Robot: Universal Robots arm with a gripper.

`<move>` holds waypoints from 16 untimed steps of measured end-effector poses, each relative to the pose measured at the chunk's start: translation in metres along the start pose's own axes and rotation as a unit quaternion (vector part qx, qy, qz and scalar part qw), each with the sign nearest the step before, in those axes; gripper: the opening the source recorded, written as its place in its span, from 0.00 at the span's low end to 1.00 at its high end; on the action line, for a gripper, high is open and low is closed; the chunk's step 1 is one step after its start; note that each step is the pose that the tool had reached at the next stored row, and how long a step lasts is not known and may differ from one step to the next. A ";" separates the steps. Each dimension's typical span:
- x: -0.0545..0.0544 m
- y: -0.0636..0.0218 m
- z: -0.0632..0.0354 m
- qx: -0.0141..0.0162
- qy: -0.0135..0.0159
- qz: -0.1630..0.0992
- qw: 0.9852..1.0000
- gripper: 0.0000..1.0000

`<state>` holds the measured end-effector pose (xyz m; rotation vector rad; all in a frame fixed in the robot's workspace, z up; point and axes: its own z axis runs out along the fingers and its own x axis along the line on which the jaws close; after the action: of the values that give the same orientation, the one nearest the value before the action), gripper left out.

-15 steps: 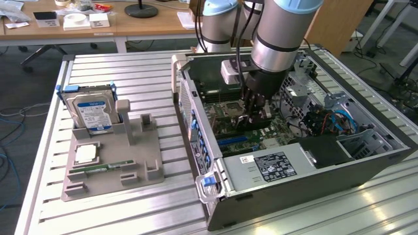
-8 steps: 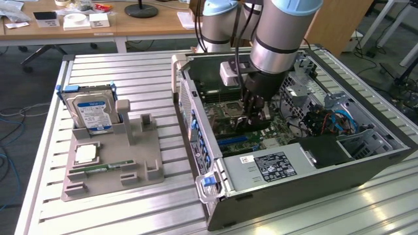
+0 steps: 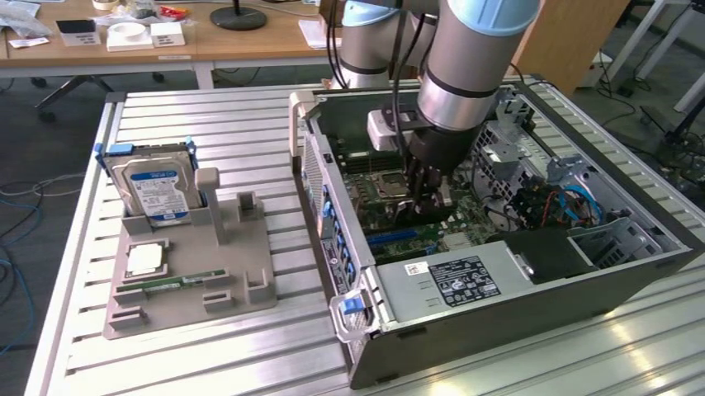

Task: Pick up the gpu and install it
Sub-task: 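Insert the gpu into the slot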

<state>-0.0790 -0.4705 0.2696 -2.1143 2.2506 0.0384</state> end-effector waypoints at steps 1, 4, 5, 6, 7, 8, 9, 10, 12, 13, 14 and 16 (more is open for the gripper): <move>0.000 0.0000 0.0000 0.000 0.000 0.000 1.000 0.27; 0.000 0.0018 0.0006 0.000 0.000 0.000 1.000 0.27; 0.000 0.0027 0.0008 0.000 0.000 0.000 1.000 0.27; 0.000 0.0037 0.0009 0.000 0.000 0.000 1.000 0.27; 0.000 0.0045 0.0010 0.000 0.000 0.000 1.000 0.27; 0.000 0.0051 0.0009 0.000 0.000 0.000 1.000 0.27; 0.000 0.0054 0.0009 0.000 0.000 0.000 1.000 0.27; 0.000 0.0055 0.0009 0.000 0.000 0.000 1.000 0.27; 0.000 0.0059 0.0010 0.000 0.000 0.000 1.000 0.27; 0.000 0.0063 0.0010 0.000 0.000 0.000 1.000 0.27; 0.000 0.0065 0.0010 0.000 0.000 0.000 1.000 0.27; 0.000 0.0068 0.0010 0.000 0.000 0.000 1.000 0.27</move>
<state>-0.0858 -0.4705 0.2685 -2.1143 2.2503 0.0386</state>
